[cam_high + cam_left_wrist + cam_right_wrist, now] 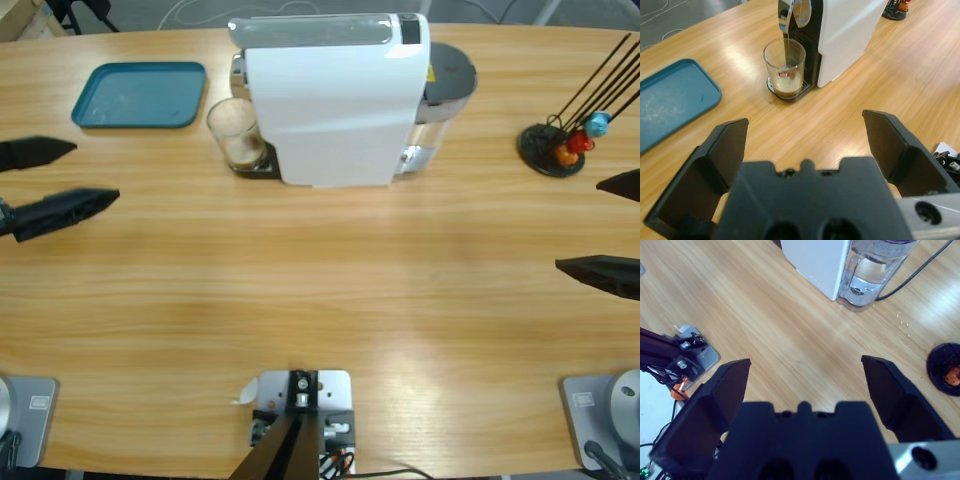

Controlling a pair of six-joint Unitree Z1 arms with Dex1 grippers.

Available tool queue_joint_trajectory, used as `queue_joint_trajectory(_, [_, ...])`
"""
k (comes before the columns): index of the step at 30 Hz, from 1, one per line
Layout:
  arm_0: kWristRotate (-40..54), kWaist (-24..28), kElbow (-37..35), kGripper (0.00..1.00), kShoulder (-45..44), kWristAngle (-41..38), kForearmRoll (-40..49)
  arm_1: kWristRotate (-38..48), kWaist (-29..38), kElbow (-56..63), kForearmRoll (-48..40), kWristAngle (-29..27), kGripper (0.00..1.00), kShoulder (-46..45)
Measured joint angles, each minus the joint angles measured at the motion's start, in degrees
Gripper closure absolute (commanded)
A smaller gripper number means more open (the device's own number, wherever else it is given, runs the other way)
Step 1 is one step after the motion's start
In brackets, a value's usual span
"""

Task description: Pour coffee

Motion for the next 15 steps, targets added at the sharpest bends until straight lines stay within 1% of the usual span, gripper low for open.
queue_joint_trajectory(3, [2.7, 0.21, -2.0, 0.0, 1.62, -1.68, 1.41, 0.0, 0.0, 0.0, -0.45, 0.0, 0.0, 0.0])
queue_joint_trajectory(7, [7.48, 3.09, -2.76, 0.0, 3.31, -7.01, 2.32, 0.0, 0.0, 0.0, -0.88, 0.0, 0.0, 0.0])
queue_joint_trajectory(11, [13.78, 5.44, -3.35, 0.0, 4.88, -8.02, 2.94, 0.0, 0.0, 0.07, -1.05, 0.0, 0.0, 0.0])
queue_joint_trajectory(15, [17.37, 6.43, -7.79, 0.0, 8.8, -9.27, 4.75, 0.0, 0.0, 0.07, -1.08, 0.0, 0.0, 0.0])
